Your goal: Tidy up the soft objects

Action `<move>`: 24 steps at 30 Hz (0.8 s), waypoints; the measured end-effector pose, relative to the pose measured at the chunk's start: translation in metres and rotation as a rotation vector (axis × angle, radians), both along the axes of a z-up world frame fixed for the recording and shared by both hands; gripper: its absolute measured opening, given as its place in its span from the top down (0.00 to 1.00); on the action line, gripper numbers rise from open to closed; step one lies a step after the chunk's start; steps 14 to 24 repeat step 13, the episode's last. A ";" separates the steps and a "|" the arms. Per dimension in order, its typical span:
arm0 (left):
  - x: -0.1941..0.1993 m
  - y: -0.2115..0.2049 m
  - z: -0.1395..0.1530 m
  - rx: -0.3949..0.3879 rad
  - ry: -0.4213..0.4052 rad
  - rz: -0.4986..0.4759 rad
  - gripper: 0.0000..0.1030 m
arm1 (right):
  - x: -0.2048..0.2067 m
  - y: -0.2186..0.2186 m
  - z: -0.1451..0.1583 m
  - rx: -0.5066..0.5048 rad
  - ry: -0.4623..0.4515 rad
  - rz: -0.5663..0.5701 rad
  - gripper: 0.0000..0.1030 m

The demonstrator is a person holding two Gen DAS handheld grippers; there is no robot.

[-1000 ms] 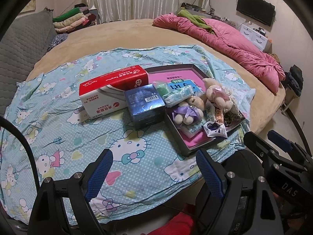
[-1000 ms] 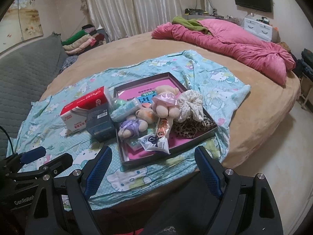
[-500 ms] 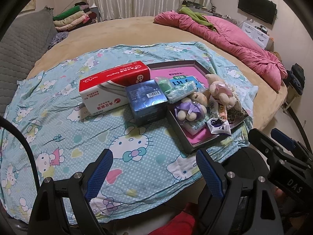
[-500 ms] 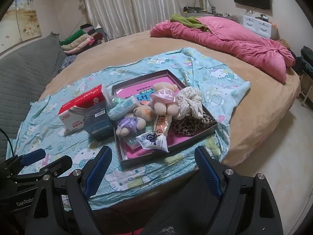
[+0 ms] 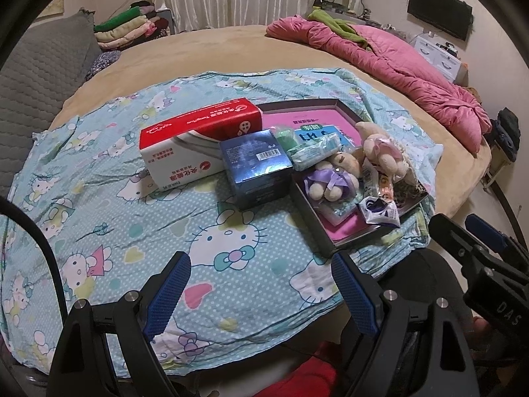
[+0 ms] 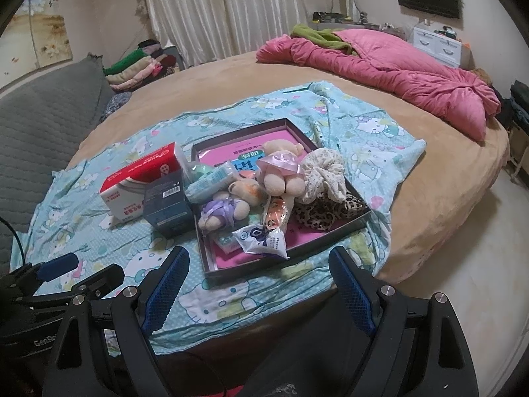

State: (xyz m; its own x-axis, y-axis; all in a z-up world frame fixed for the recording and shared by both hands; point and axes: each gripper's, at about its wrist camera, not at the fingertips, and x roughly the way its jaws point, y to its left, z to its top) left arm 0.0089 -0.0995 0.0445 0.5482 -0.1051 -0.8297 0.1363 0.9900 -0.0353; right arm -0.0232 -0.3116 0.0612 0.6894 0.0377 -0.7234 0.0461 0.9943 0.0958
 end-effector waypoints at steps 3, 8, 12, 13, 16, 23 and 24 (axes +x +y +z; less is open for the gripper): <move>0.000 0.001 0.000 0.003 -0.003 0.003 0.16 | 0.002 0.001 -0.001 -0.002 0.003 -0.001 0.15; -0.001 0.003 0.001 0.000 -0.007 0.004 0.16 | 0.002 0.000 0.000 -0.003 0.005 -0.006 0.15; -0.001 0.003 0.003 -0.001 -0.021 -0.003 0.16 | 0.004 0.002 0.001 -0.010 0.005 -0.001 0.15; -0.002 0.004 0.004 -0.001 -0.028 -0.005 0.16 | 0.004 0.003 0.001 -0.012 0.001 0.003 0.15; -0.002 0.004 0.004 -0.001 -0.028 -0.005 0.16 | 0.004 0.003 0.001 -0.012 0.001 0.003 0.15; -0.002 0.004 0.004 -0.001 -0.028 -0.005 0.16 | 0.004 0.003 0.001 -0.012 0.001 0.003 0.15; -0.002 0.004 0.004 -0.001 -0.028 -0.005 0.16 | 0.004 0.003 0.001 -0.012 0.001 0.003 0.15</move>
